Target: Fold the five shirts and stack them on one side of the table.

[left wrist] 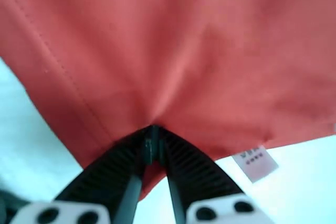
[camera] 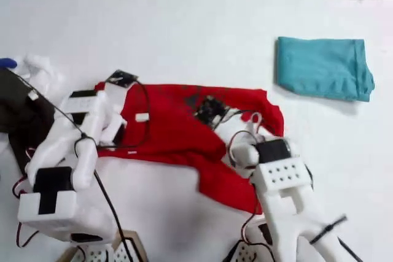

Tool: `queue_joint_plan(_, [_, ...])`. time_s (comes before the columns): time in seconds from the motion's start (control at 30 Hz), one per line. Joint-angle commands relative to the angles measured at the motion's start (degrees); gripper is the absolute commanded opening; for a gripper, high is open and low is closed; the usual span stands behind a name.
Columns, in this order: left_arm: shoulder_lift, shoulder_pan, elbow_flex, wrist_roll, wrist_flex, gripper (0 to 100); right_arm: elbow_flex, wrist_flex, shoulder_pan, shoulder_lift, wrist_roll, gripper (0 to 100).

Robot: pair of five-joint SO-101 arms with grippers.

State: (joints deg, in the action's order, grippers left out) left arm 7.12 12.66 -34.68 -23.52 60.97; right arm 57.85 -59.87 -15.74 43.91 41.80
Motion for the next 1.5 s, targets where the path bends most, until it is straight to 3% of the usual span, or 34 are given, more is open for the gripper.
queue_joint_plan(0.0, [-0.18, 2.29, -0.92, -0.18, -3.78, 3, 1.14, 8.66, 3.47, 2.33, -0.18, 1.8])
queue_joint_plan(0.17, [0.0, 2.29, -0.4, -0.18, -3.96, 3, 3.69, 16.13, 5.41, -5.85, -0.09, 1.8])
queue_joint_plan(0.4, [0.0, 2.29, -0.84, -0.18, -4.84, 3, 2.37, 14.9, 2.86, -17.8, 0.09, 1.8])
queue_joint_plan(0.6, [0.0, 2.29, -0.84, -0.18, -4.84, 3, 2.11, 1.27, -2.24, -13.93, 0.35, 1.8])
queue_joint_plan(0.77, [0.0, 2.29, -0.84, -0.18, -4.84, 3, 2.11, -12.35, -6.73, -2.42, 0.35, 1.8])
queue_joint_plan(0.87, [0.0, 2.29, -0.84, -0.18, -4.92, 3, 2.2, -15.34, -7.34, 7.16, 0.35, 1.8])
queue_joint_plan(1.07, [0.0, 2.29, -0.84, -0.18, -4.92, 3, 4.84, -9.63, -0.84, 20.44, -0.09, 1.8])
queue_joint_plan(1.23, [0.0, 2.29, -0.84, -0.18, -4.92, 3, 13.8, -0.48, 3.65, 20.7, 0.35, 1.8])
queue_joint_plan(1.47, [0.0, 2.29, -0.84, -0.18, -4.92, 3, 18.9, 5.76, 4.35, 20.35, 0.26, 1.8])
